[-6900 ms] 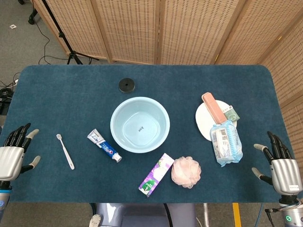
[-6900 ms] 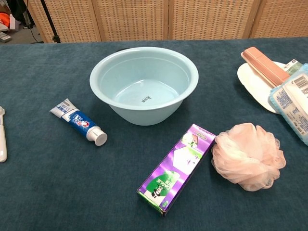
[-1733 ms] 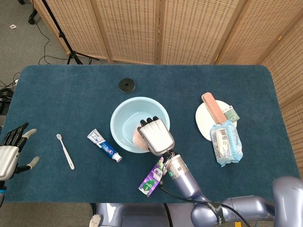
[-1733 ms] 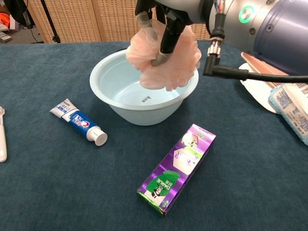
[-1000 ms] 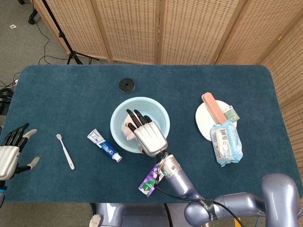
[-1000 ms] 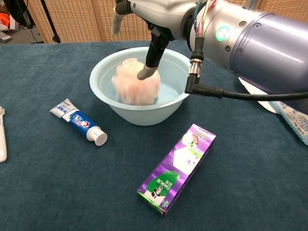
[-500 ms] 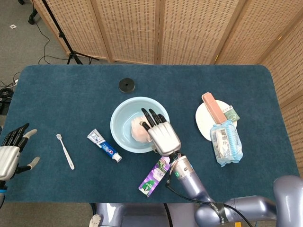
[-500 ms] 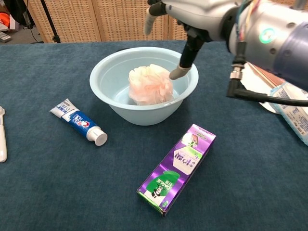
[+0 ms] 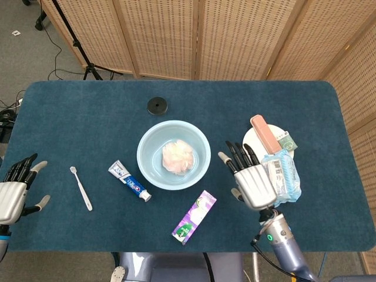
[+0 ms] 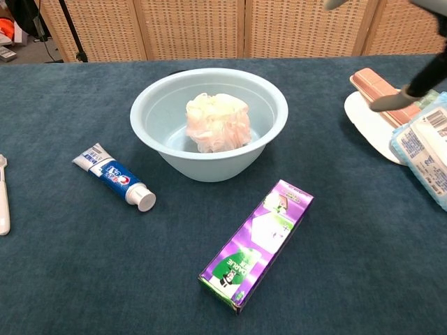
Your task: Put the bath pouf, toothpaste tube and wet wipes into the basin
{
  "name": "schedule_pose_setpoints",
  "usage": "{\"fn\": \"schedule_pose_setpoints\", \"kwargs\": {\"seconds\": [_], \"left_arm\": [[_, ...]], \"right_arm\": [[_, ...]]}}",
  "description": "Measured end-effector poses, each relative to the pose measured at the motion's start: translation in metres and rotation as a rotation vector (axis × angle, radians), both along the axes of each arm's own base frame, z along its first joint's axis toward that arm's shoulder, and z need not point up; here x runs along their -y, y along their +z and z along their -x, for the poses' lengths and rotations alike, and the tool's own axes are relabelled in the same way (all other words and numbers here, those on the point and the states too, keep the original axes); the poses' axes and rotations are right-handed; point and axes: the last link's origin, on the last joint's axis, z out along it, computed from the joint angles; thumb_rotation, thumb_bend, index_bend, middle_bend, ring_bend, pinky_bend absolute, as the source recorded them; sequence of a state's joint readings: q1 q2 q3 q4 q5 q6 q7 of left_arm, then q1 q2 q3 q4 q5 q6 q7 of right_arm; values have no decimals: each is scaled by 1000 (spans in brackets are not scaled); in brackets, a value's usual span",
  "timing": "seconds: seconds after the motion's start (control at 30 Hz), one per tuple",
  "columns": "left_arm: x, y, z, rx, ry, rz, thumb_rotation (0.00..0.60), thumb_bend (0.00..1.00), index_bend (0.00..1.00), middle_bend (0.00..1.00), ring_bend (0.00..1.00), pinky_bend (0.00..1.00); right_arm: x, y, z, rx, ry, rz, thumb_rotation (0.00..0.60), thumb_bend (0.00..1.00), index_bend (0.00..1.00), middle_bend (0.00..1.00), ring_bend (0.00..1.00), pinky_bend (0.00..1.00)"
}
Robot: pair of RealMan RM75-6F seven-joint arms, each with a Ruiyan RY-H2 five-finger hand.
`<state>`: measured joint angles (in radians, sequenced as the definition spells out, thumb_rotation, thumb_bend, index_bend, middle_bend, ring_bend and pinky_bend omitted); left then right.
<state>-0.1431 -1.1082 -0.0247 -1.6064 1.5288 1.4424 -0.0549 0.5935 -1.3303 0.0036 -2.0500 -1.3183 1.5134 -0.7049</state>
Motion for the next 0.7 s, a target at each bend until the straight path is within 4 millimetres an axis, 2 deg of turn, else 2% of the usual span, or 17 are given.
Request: {"fn": "schedule_pose_setpoints", "kwargs": {"seconds": [0.07,0.17,0.43,0.57,0.7], "left_arm": [[1,-2,-1,-7,-3,2,600,257,153,0,0,93],[1,-4,-2,-12,-9,2,600,256,153,0,0,93],[2,-12,-4,-28,-23,8,600,257,153,0,0,93],[3,-18,-5,-40,-28,15,600,257,153,0,0,93],[3,-22,-6,-48,-30,28,600,257,153,0,0,93]], "right_arm": [[-10,7,22,-3,-33,5,600,96,3,0,0,0],[-24,16,56,-26,-86,15,600,87,0,0,0,0],[-53,33,130,-52,-189,86,600,56,0,0,0,0],[-68,42,159,-55,-237,123,600,55,0,0,0,0],[-77,50,175,-33,-258,150,600,56,0,0,0,0]]}}
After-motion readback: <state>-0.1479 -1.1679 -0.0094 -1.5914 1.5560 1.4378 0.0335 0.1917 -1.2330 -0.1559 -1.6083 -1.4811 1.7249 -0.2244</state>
